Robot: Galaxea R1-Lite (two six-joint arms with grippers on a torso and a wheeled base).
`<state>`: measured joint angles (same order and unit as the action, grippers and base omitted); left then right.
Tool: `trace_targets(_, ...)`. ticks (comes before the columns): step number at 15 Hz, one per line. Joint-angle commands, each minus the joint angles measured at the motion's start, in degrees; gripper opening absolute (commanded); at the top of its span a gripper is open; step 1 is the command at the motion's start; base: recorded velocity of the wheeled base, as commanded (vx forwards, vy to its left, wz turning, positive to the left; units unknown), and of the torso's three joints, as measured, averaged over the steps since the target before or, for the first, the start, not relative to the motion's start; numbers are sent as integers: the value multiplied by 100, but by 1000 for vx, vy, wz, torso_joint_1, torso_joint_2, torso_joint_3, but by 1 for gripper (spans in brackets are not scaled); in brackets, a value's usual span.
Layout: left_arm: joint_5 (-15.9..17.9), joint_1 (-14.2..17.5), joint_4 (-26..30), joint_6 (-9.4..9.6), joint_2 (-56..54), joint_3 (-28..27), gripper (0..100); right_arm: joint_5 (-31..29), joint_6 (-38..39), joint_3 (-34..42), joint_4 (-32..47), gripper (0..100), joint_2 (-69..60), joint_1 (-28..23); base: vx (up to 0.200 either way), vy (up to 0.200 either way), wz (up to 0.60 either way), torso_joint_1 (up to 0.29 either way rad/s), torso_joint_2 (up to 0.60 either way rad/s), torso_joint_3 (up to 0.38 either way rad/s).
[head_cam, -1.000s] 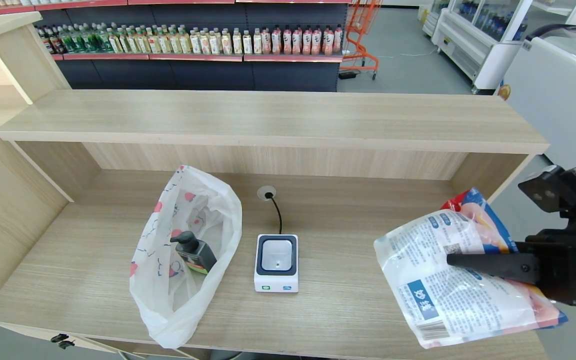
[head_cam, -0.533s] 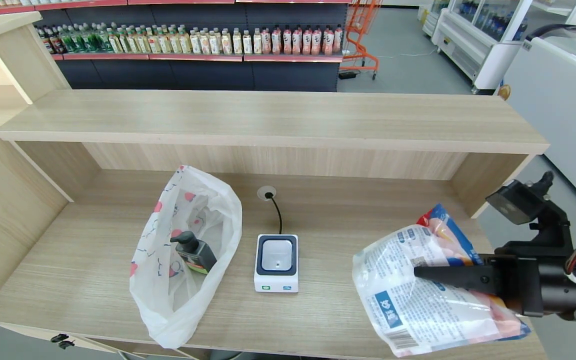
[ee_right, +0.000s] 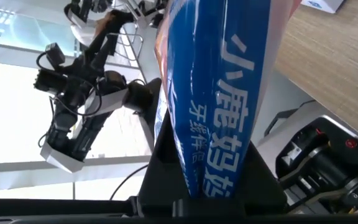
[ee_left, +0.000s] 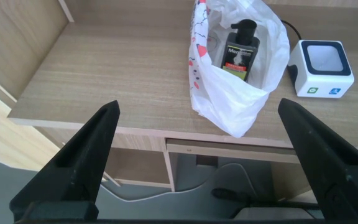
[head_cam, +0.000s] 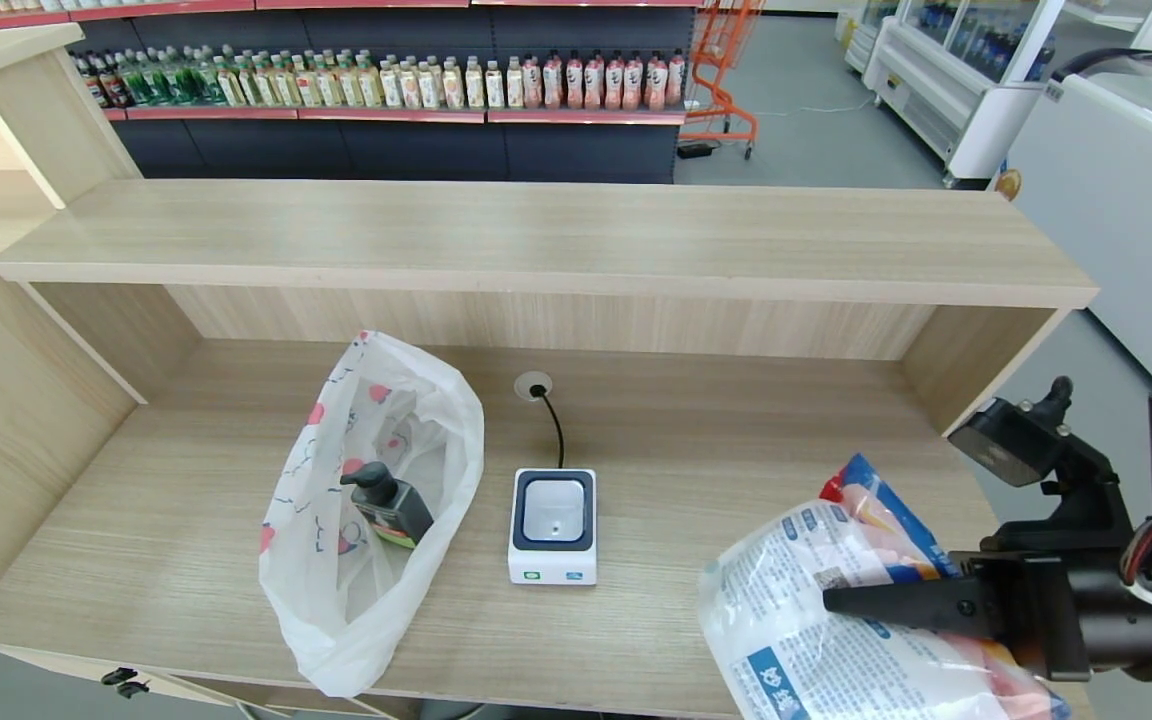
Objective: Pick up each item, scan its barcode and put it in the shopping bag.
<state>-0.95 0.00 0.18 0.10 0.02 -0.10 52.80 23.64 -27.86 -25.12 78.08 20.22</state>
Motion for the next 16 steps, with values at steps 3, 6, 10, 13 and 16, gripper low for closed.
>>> trace_targets(3, -2, 0, -1, -1, -2, 1, 100, 2, 1, -27, 113, 0, 41, 263, 0, 0, 0, 0, 0, 0)
trace_targets(6, -2, 0, -1, -1, -2, 1, 100, 2, 1, -71, 87, 0, 49, 254, 0, 0, 0, 0, 0, 0)
trace_targets(10, -2, 0, -1, -1, -2, 1, 100, 2, 1, -141, 60, 0, 58, 219, 0, 0, 0, 0, 0, 0)
trace_targets(13, -2, 0, -1, -1, -2, 1, 100, 11, 1, -176, 60, 0, 67, 192, 0, 0, 0, 0, 0, 0)
trace_targets(16, -2, 0, -1, -1, -2, 1, 100, 2, -8, -185, 60, 0, 41, 175, 0, 0, 0, 0, 0, 0)
